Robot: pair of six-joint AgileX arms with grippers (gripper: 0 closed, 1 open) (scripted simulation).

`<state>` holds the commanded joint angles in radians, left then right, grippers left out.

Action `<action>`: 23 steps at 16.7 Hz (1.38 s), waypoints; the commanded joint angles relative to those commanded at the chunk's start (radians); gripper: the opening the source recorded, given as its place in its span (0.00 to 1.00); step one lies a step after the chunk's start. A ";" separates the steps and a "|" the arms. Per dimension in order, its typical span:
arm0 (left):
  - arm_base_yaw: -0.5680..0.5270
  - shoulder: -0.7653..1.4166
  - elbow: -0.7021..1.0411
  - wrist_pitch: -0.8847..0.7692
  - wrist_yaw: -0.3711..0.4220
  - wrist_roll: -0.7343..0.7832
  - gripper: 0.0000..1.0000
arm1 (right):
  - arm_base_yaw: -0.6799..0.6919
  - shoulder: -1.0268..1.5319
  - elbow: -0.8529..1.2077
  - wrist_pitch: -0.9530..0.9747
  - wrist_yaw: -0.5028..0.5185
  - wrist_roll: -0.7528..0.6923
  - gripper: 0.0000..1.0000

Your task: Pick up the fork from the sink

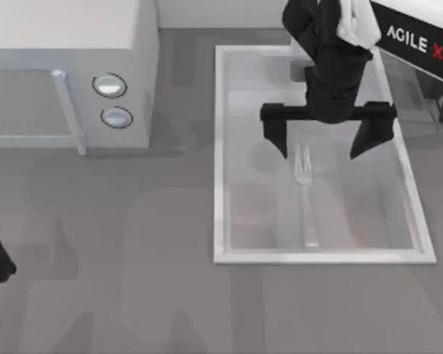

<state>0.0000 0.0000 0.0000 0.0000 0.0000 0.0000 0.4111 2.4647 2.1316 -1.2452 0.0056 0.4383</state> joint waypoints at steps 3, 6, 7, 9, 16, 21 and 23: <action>0.000 0.000 0.000 0.000 0.000 0.000 1.00 | 0.002 0.051 -0.066 0.123 0.001 0.001 1.00; 0.000 0.000 0.000 0.000 0.000 0.000 1.00 | 0.004 0.114 -0.145 0.282 0.002 0.002 1.00; 0.000 0.000 0.000 0.000 0.000 0.000 1.00 | 0.005 0.134 -0.170 0.326 0.002 0.002 1.00; 0.000 0.000 0.000 0.000 0.000 0.000 1.00 | 0.006 0.165 -0.205 0.382 0.003 0.003 1.00; 0.000 0.000 0.000 0.000 0.000 0.000 1.00 | 0.006 0.173 -0.215 0.396 0.003 0.003 0.85; 0.000 0.000 0.000 0.000 0.000 0.000 1.00 | 0.006 0.173 -0.215 0.396 0.003 0.003 0.47; 0.000 0.000 0.000 0.000 0.000 0.000 1.00 | 0.006 0.173 -0.215 0.396 0.003 0.003 0.32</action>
<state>0.0000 0.0000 0.0000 0.0000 0.0000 0.0000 0.4173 2.6379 1.9167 -0.8496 0.0082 0.4413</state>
